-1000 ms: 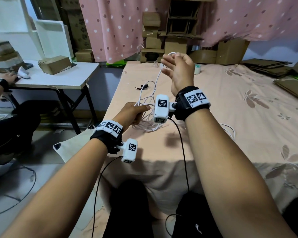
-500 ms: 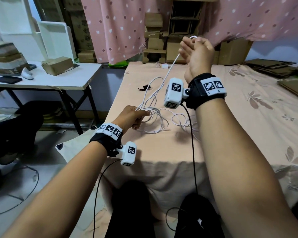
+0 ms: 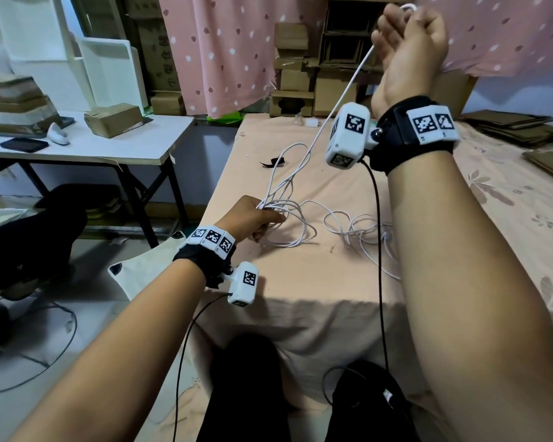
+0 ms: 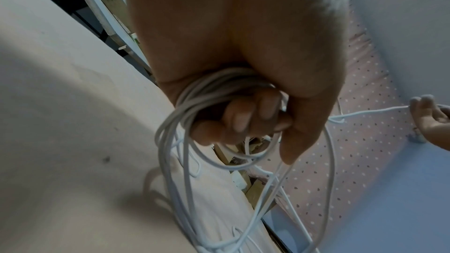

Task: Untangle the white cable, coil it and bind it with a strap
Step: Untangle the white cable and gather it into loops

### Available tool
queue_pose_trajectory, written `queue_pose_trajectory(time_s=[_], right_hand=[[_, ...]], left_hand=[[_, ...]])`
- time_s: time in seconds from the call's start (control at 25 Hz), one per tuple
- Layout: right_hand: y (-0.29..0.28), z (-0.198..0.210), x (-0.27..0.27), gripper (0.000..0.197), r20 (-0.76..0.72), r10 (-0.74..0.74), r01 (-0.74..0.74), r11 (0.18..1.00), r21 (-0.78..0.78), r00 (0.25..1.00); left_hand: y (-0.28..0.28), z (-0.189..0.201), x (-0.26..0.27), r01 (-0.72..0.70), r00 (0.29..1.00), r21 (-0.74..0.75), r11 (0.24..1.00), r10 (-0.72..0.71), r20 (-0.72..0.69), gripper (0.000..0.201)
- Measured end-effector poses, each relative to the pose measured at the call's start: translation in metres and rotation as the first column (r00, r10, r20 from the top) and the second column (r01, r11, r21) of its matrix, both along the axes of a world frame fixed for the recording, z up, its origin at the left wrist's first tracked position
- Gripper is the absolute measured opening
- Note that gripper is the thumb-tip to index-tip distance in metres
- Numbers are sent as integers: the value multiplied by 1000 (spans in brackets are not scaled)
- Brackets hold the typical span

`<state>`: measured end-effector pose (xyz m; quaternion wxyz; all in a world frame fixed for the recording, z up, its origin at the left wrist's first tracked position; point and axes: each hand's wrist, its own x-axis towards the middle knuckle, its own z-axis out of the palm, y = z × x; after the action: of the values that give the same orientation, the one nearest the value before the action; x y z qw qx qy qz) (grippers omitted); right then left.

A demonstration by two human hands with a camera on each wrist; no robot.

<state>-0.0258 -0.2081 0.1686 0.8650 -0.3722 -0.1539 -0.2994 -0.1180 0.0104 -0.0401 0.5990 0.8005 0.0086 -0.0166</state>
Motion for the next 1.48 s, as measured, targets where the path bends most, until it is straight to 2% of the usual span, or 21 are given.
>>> queue_pose_trajectory(time_s=[0.12,0.2,0.28,0.36,0.44,0.52,0.6,0.68,0.72,0.76,0.8,0.88,0.92,1.04,1.12,1.2,1.32,1.4,1.48], right_hand=[[-1,3,-2,17,-6,9,-9,1000,30,1000],[4,-4,-7,16,-44,22,-23,1000,-18,999],[7,-17,-10,12,-159,20,-41,990,-132,987],[7,-36,-10,10,-372,-8,-124,935,-332,928],[10,-61,-12,16,-584,-85,-307,784,-540,807],[21,-90,-17,27,-667,-190,-471,572,-671,720],[35,-115,-28,36,-660,-251,-570,348,-744,708],[48,-132,-42,37,-674,-246,-672,105,-733,697],[53,-140,-47,32,-700,-221,-710,46,-703,679],[56,-145,-53,23,-720,-185,-724,56,-687,669],[58,-149,-59,16,-731,-148,-723,109,-682,667],[59,-160,-65,20,-712,-103,-689,188,-700,695],[60,-167,-63,22,-705,-77,-683,195,-704,705],[66,-193,-53,25,-689,3,-673,218,-707,725],[67,-204,-51,25,-624,-49,-596,246,-765,780],[64,-204,-52,23,-557,-174,-517,229,-825,812],[63,-204,-56,33,-507,-296,-470,190,-862,810],[67,-205,-58,25,-420,-386,-416,100,-904,821],[70,-209,-60,19,-343,-434,-378,7,-926,833]], left_hand=[[-3,3,2,3,1000,19,1000,-2,-5,37],[-4,2,4,-23,1000,34,999,24,-18,41],[-2,-2,4,-63,998,-33,997,63,-7,43],[-3,-4,2,-69,998,-172,983,68,-15,41],[-6,-3,0,-49,998,-330,943,34,-53,38],[-10,-1,-3,-31,997,-466,884,-8,-81,36],[-15,0,-3,0,994,-580,815,-61,-86,33],[-19,0,-4,3,993,-657,754,-80,-87,25],[-21,0,-4,-5,993,-679,734,-75,-87,21],[-21,-2,-5,-15,994,-695,719,-66,-90,18],[-21,-4,-6,-22,993,-711,703,-65,-95,17],[-18,-9,-8,-41,991,-736,676,-70,-119,18],[-16,-11,-8,-54,989,-736,675,-64,-131,20],[-12,-11,-8,-77,992,-648,757,-8,-128,19],[-10,-8,-9,-73,995,-541,838,27,-93,18],[-8,-5,-9,-64,997,-422,904,45,-55,28],[-8,0,-12,-43,999,-369,928,29,-45,26],[-11,4,-14,11,1000,-297,955,-16,-14,25],[-17,11,-16,57,998,-167,984,-54,24,34]])
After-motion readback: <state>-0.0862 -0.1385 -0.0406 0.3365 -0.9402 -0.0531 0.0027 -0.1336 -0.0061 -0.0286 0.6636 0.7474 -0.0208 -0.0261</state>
